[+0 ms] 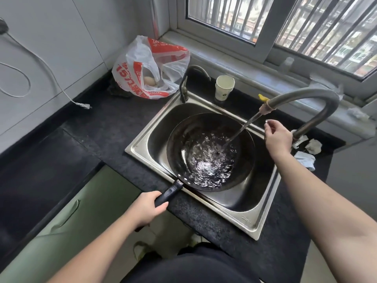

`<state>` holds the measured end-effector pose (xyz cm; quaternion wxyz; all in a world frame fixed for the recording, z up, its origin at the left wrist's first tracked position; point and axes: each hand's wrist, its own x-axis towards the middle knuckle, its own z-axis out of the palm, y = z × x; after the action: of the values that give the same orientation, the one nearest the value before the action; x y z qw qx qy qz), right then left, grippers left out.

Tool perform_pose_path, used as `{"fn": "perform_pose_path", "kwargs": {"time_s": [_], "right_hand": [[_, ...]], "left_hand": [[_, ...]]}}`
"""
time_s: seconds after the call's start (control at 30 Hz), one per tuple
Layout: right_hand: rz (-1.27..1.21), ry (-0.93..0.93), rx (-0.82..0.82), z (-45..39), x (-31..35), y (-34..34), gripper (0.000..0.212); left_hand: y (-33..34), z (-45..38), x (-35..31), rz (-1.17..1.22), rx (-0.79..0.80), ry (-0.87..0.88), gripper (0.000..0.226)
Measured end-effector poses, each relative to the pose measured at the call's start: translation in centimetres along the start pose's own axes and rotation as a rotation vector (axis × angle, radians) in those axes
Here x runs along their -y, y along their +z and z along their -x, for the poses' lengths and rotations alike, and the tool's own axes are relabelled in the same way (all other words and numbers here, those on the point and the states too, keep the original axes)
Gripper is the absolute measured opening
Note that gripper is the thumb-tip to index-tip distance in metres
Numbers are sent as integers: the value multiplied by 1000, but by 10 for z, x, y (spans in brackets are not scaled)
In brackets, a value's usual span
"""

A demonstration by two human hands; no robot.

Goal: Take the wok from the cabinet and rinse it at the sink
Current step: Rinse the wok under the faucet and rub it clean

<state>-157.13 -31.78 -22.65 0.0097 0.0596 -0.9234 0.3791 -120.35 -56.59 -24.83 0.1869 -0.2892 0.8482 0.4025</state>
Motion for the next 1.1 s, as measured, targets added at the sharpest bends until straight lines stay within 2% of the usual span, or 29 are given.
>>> {"fn": "perform_pose_path", "kwargs": {"time_s": [0.2,0.5,0.63,0.83,0.97,1.1], "right_hand": [[-9,4,-5,2,2,0,29],[-56,3,-12,4,2,1,29],[-55,9,-2,4,4,0,29],[-44,20,12,6,6,-2,30],[-40,29,9,8,7,-1,31],[-28,20,-8,7,4,1,31]], "left_hand": [[-11,-5,-11,-166,65,24,24],[10,0,-9,-280,-51,-6,25],[14,0,1,-176,-73,-11,25],[0,-3,1,90,46,-25,23],[-12,-8,-2,-10,87,6,21],[-11,-9,-6,-215,47,15,26]]}}
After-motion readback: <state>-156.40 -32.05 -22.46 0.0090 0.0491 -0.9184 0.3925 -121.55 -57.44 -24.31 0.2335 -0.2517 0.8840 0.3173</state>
